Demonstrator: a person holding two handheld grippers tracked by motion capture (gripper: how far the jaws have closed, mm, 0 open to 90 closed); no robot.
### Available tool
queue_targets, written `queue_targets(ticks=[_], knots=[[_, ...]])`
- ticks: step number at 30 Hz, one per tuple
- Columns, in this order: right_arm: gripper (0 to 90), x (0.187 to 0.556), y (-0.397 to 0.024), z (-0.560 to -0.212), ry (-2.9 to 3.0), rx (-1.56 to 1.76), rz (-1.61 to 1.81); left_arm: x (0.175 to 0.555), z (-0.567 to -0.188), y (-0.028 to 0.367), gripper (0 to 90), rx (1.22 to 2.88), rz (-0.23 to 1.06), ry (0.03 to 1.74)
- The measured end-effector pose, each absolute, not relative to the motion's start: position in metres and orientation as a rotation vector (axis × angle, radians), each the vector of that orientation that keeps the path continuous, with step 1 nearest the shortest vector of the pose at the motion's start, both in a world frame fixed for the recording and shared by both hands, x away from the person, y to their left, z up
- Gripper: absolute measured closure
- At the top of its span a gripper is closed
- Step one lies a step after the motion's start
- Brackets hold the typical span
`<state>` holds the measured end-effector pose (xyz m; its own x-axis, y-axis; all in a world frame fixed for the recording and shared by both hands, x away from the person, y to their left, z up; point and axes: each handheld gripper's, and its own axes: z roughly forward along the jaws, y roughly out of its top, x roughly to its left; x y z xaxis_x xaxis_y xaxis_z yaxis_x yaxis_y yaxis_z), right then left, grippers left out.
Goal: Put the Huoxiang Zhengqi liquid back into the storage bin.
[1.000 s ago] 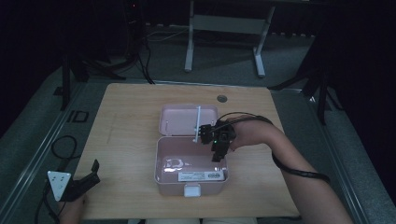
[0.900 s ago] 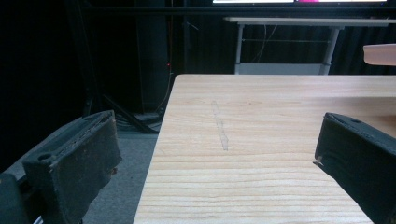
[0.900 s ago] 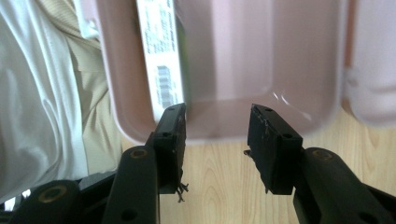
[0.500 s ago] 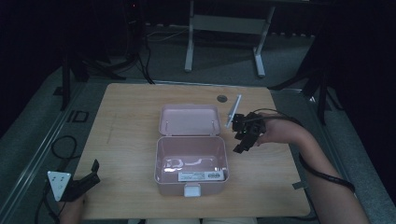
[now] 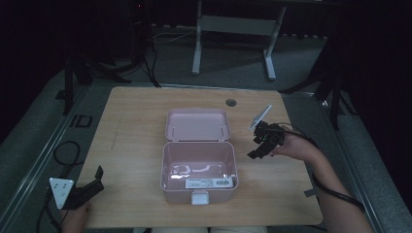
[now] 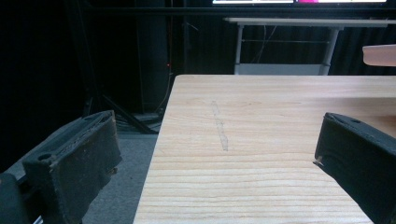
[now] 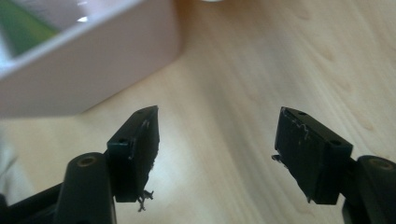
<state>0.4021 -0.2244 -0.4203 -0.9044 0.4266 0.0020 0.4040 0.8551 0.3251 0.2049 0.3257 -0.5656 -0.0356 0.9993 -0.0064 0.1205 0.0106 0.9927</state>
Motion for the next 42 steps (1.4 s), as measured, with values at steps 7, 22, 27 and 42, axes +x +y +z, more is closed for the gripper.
queue_targets(ticks=[7,22,27,42], knots=[[17.7,0.412,-0.240,-0.457,2.870,0.861,0.611,0.205,-0.566,0.326,0.4,1.274,1.166,1.327],[10.8,0.409,-0.272,-0.507,2.566,1.053,0.837,0.205,-0.566,0.326,0.4,1.272,1.164,1.326],[10.8,0.404,-0.287,-0.522,2.426,1.115,0.894,0.205,-0.566,0.326,0.4,1.274,1.164,1.326],[10.8,0.384,-0.326,-0.543,2.086,1.253,1.023,0.205,-0.566,0.326,0.4,1.270,1.164,1.326]])
